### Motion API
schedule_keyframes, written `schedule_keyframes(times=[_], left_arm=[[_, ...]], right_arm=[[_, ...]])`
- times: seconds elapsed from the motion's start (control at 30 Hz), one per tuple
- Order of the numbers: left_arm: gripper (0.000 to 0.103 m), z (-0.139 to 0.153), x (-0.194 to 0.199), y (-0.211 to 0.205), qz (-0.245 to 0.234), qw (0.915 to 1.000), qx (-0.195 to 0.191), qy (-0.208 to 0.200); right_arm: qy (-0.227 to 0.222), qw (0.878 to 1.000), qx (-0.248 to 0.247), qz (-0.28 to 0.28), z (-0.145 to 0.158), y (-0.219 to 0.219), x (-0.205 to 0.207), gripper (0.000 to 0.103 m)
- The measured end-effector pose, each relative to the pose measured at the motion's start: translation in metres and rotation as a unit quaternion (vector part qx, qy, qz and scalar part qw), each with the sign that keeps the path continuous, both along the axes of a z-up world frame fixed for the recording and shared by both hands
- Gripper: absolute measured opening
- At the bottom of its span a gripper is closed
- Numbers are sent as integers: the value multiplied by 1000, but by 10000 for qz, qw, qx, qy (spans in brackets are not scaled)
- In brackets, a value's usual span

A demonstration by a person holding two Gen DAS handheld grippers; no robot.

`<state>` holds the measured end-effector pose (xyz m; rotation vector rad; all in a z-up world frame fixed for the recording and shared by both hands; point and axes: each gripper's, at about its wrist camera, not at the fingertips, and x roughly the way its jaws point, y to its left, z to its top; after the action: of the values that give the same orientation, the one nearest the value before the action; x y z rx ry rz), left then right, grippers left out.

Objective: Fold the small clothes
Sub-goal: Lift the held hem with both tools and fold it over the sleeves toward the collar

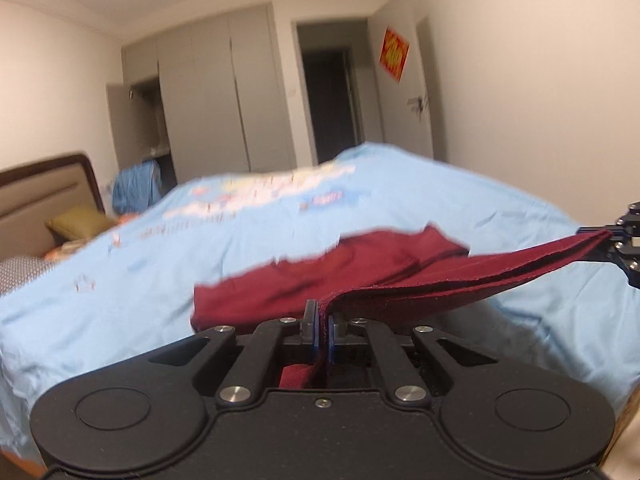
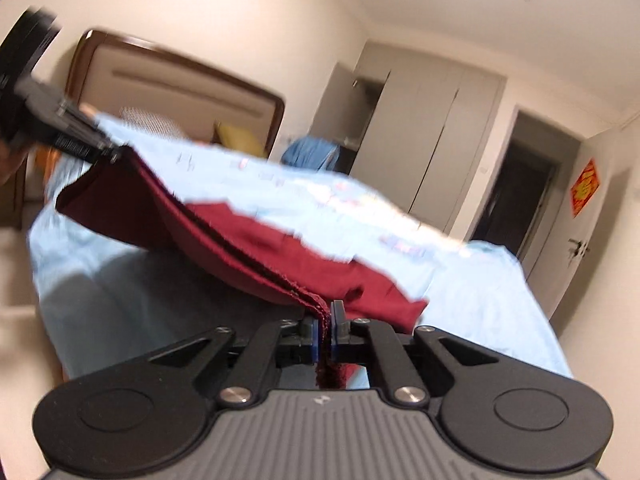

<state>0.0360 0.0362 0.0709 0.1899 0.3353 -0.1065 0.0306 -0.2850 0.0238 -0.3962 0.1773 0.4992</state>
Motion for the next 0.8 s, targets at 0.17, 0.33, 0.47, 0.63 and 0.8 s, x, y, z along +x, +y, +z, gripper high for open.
schedule_keyframes(times=[0.17, 0.33, 0.47, 0.63, 0.8], left_arm=[[3, 35, -27, 7, -369, 9985, 122, -398], [3, 67, -49, 17, -810, 9962, 24, -323], [3, 76, -54, 17, -1118, 9935, 45, -229], [3, 69, -34, 12, -1254, 9919, 177, -39], [4, 65, 10, 19, -1262, 9916, 195, 213]], right_arm=[[-444, 9985, 314, 59, 33, -12, -18, 6], [-601, 9969, 467, 209, 60, -24, -50, 6], [-482, 9970, 524, 293, 73, -33, -70, 6], [-224, 9980, 576, 143, 69, -40, -59, 6], [-73, 9989, 453, 62, 66, -37, -25, 6]])
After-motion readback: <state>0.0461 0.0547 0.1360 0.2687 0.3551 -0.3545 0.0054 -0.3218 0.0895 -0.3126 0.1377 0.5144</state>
